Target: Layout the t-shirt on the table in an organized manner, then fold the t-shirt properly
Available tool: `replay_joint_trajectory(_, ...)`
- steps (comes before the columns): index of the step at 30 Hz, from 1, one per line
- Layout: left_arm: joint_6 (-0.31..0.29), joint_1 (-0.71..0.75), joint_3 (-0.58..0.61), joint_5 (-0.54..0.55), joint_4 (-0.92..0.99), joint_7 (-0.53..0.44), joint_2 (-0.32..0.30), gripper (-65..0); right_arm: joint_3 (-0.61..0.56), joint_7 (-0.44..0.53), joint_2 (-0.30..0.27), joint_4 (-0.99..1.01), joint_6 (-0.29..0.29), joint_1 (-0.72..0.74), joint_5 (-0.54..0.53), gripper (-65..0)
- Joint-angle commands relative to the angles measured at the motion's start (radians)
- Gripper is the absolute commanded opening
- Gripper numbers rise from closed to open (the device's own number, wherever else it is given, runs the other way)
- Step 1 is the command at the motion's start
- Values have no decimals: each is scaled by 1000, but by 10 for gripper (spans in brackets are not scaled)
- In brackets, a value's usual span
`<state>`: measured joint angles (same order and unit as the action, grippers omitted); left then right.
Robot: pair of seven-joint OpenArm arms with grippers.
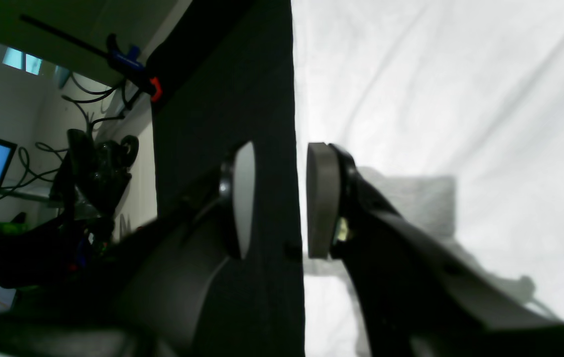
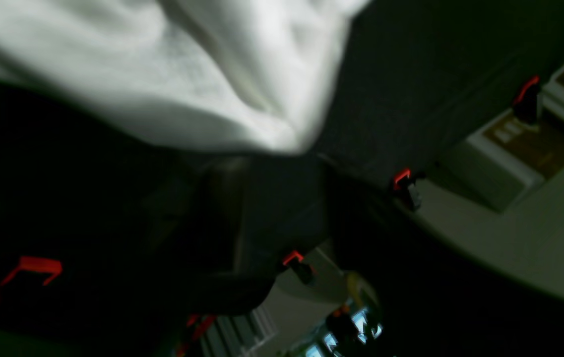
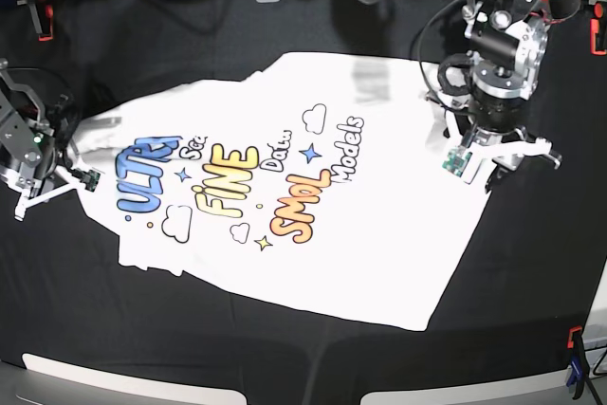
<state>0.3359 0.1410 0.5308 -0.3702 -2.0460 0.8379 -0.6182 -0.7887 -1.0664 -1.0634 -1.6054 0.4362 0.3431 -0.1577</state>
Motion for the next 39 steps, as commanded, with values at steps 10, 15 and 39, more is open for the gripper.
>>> replay_joint_trajectory(10,4,-11,-6,-16,-16,-21,-9,-484,101,121,41,-16,-314,69,261,-310)
replay_joint_trajectory(15,4,-11,-6,-13,-16,-17,-9,-484,351,174,224,185,-363,142,82,-312)
replay_joint_trajectory(39,4,-11,-6,-13,-16,-17,-9,-484,850,639,625,1095,-56,369,21,-391)
